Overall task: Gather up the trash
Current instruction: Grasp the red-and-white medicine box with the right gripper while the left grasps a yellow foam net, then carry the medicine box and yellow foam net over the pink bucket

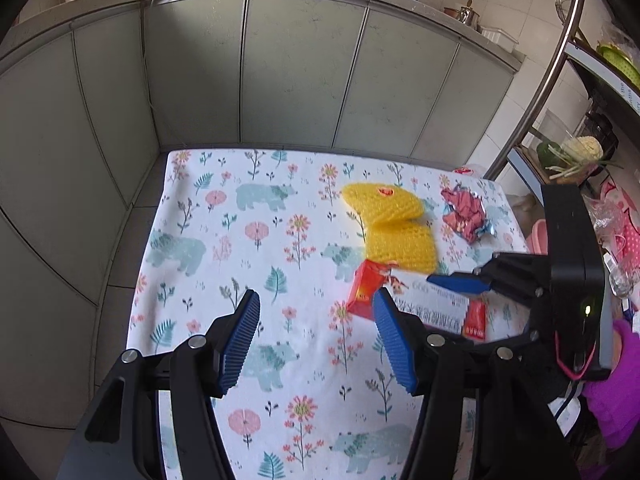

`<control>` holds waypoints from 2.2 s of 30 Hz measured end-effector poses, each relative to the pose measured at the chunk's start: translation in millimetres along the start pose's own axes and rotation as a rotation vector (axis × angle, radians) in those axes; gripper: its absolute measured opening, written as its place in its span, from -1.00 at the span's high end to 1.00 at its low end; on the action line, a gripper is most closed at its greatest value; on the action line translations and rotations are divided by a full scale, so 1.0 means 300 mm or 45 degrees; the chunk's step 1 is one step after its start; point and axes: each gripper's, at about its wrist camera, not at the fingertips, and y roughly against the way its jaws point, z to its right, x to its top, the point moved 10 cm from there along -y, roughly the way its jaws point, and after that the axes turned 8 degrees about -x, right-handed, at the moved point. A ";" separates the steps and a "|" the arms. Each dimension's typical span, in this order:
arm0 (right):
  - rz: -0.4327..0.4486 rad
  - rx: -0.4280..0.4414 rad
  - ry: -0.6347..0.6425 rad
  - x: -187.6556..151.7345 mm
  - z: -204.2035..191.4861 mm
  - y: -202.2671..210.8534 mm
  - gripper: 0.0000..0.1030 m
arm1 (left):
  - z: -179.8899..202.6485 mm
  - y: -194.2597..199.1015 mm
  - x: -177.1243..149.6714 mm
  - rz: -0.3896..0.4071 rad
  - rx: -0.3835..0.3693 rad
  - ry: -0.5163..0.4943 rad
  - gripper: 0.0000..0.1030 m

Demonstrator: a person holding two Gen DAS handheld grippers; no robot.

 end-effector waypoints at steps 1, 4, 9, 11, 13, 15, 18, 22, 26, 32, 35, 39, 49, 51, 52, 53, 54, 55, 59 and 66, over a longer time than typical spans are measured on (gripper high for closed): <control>0.005 0.008 -0.018 -0.003 0.002 0.004 0.01 | 0.001 -0.006 0.014 -0.001 -0.003 0.001 -0.13; 0.009 0.031 -0.090 -0.029 0.009 0.027 0.08 | 0.010 -0.034 0.041 -0.014 -0.018 0.000 -0.13; 0.036 0.008 -0.272 -0.105 0.044 0.104 0.13 | 0.045 -0.119 0.084 -0.052 -0.064 -0.015 -0.13; 0.045 -0.010 -0.374 -0.142 0.077 0.138 0.13 | 0.067 -0.158 0.104 -0.063 -0.088 -0.019 -0.13; 0.043 -0.048 -0.494 -0.190 0.123 0.169 0.13 | 0.092 -0.195 0.123 -0.073 -0.111 -0.031 -0.13; 0.049 -0.112 -0.571 -0.221 0.166 0.184 0.13 | 0.120 -0.233 0.147 -0.075 -0.127 -0.050 -0.13; 0.058 -0.182 -0.699 -0.276 0.241 0.211 0.13 | 0.144 -0.286 0.177 -0.081 -0.127 -0.075 -0.13; 0.042 -0.241 -0.793 -0.336 0.308 0.221 0.13 | 0.152 -0.355 0.204 -0.098 -0.104 -0.097 -0.13; 0.027 -0.251 -0.827 -0.361 0.314 0.207 0.13 | 0.148 -0.403 0.230 -0.084 -0.085 -0.098 -0.11; 0.003 -0.243 -0.839 -0.375 0.297 0.192 0.13 | 0.148 -0.427 0.222 -0.086 -0.086 -0.109 0.66; 0.006 -0.242 -0.838 -0.378 0.292 0.194 0.13 | 0.158 -0.406 0.214 -0.064 -0.100 -0.127 0.93; 0.019 -0.241 -0.846 -0.383 0.282 0.202 0.13 | 0.182 -0.345 0.216 -0.008 -0.123 -0.155 0.96; 0.120 -0.235 -0.895 -0.375 0.286 0.282 0.16 | 0.255 -0.106 0.225 0.128 -0.225 -0.182 0.97; 0.137 -0.235 -0.903 -0.373 0.290 0.299 0.16 | 0.278 -0.073 0.228 0.147 -0.241 -0.190 0.97; 0.144 -0.238 -0.905 -0.372 0.290 0.307 0.16 | 0.288 -0.055 0.227 0.155 -0.248 -0.195 0.97; 0.153 -0.237 -0.909 -0.373 0.290 0.315 0.16 | 0.303 -0.035 0.228 0.165 -0.258 -0.201 0.97; 0.161 -0.237 -0.913 -0.373 0.290 0.325 0.16 | 0.313 -0.022 0.228 0.172 -0.262 -0.205 0.97; 0.170 -0.239 -0.916 -0.373 0.290 0.335 0.16 | 0.328 -0.006 0.228 0.181 -0.270 -0.212 0.97; 0.204 -0.245 -0.930 -0.377 0.295 0.371 0.16 | 0.391 0.032 0.224 0.199 -0.300 -0.240 0.97; 0.255 -0.267 -0.977 -0.404 0.329 0.436 0.16 | 0.527 0.046 0.205 0.195 -0.357 -0.304 0.97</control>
